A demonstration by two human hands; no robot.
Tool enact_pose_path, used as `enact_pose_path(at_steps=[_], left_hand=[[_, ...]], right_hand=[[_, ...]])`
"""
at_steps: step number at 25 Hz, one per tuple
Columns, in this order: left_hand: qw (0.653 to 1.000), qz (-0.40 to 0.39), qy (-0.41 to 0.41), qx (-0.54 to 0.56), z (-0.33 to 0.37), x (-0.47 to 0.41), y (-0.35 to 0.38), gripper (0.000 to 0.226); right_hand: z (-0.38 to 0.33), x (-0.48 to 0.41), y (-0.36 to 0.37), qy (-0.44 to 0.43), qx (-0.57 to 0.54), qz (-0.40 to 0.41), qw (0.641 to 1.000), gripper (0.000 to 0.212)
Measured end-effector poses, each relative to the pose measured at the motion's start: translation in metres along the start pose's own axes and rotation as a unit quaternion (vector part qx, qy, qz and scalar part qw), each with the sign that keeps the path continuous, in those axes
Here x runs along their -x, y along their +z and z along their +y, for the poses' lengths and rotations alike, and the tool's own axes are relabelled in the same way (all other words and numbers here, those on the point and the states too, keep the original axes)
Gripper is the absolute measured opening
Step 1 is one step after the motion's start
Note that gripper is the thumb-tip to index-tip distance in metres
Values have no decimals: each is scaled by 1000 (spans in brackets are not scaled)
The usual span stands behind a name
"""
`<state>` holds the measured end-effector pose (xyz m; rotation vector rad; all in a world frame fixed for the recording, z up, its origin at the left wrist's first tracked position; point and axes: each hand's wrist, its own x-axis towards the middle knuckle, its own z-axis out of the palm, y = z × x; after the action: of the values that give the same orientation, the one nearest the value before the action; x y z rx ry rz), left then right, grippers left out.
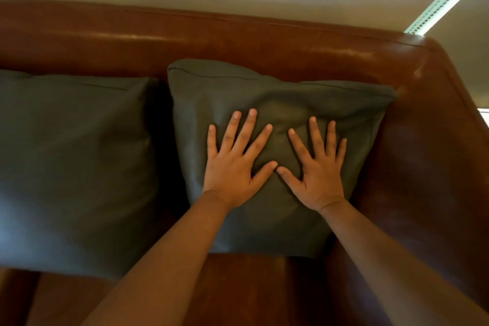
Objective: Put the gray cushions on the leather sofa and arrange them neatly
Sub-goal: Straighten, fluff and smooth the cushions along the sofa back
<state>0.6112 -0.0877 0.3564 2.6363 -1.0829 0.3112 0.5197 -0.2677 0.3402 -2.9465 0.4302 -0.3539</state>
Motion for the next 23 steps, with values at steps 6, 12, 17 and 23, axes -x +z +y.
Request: enact_pose_path(at_steps=[6, 12, 17, 23], left_hand=[[997, 54, -14, 60, -65, 57, -76, 70], [974, 90, -204, 50, -227, 122, -144, 76], [949, 23, -300, 89, -325, 151, -153, 87], [857, -76, -390, 330, -383, 134, -133, 117]], right_hand=[[-52, 21, -41, 26, -78, 30, 996, 79], [-259, 5, -32, -35, -234, 31, 971, 82], [-351, -15, 11, 112, -301, -70, 944, 109], [-355, -38, 38, 300, -410, -133, 851, 138]])
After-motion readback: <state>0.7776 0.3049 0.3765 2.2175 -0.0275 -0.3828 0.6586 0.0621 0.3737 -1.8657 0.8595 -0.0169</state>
